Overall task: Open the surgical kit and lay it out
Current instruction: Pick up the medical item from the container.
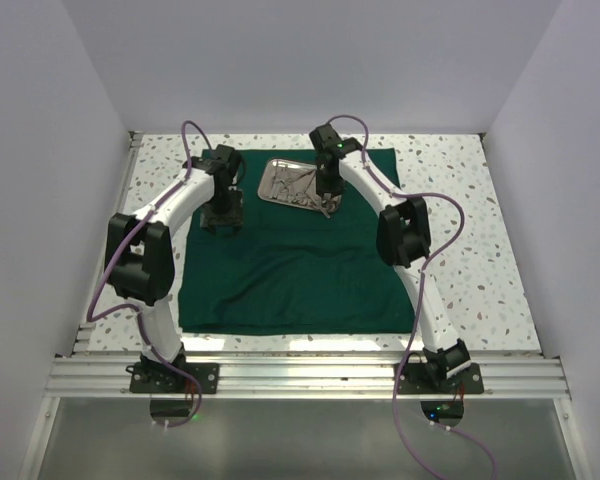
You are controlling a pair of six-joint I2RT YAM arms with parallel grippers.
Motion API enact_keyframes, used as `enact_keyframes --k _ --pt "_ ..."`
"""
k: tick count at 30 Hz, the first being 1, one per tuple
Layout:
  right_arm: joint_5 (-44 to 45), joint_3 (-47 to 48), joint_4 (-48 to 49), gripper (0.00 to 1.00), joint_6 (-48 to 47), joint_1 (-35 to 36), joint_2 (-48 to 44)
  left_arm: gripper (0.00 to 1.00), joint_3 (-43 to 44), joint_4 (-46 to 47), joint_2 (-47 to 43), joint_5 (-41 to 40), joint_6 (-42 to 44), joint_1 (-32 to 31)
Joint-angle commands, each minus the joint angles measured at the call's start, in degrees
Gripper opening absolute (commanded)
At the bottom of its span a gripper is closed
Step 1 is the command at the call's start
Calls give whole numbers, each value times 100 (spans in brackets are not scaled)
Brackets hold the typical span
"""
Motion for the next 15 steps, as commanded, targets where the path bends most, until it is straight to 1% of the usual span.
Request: enact_keyframes --k 1,5,12,15 --pt "353 22 -261 33 -79 2 27 57 -100 48 -252 10 104 32" --pt "319 -57 -270 31 -70 2 88 56 -100 65 -208 10 148 32" --pt "231 146 -498 30 -52 11 563 56 -21 30 -102 10 236 32" --pt "257 75 -472 25 -78 28 641 56 -3 30 -67 19 262 32"
